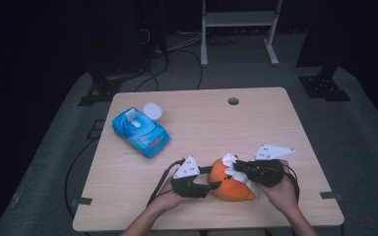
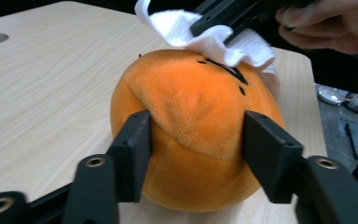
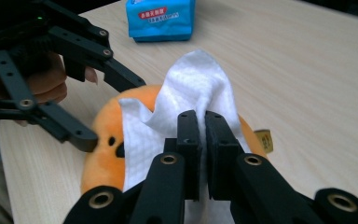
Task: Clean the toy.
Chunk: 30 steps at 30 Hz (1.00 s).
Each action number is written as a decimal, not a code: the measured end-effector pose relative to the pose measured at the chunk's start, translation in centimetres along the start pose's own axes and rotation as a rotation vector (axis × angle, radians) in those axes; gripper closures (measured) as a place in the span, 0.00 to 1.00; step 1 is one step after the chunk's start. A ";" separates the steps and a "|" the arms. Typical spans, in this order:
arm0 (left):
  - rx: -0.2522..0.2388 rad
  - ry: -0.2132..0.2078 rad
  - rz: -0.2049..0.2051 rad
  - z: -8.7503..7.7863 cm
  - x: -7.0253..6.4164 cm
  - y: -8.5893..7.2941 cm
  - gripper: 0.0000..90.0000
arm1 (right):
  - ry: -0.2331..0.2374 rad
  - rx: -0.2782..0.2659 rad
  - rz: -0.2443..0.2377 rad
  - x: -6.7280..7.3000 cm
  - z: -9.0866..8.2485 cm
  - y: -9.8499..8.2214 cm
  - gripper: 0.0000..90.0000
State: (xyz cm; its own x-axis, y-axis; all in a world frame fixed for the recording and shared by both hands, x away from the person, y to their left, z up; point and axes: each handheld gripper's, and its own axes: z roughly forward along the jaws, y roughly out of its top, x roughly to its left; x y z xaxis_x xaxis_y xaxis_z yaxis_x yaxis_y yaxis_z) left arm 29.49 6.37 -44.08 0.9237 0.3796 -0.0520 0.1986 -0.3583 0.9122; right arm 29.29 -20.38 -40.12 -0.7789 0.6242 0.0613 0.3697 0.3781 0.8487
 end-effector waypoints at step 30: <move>0.019 -0.010 0.005 0.1 -0.4 0.0 0.48 | 0.083 0.056 -0.072 2.3 1.2 1.2 0.94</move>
State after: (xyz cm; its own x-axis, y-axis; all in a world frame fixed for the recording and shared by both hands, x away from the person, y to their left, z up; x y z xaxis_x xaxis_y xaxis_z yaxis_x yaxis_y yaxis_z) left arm 29.20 6.12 -44.07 0.9281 0.3688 -0.0513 0.1997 -0.3768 0.9045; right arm 28.53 -17.68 -39.57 -0.8428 0.5363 0.0460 0.3370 0.4592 0.8219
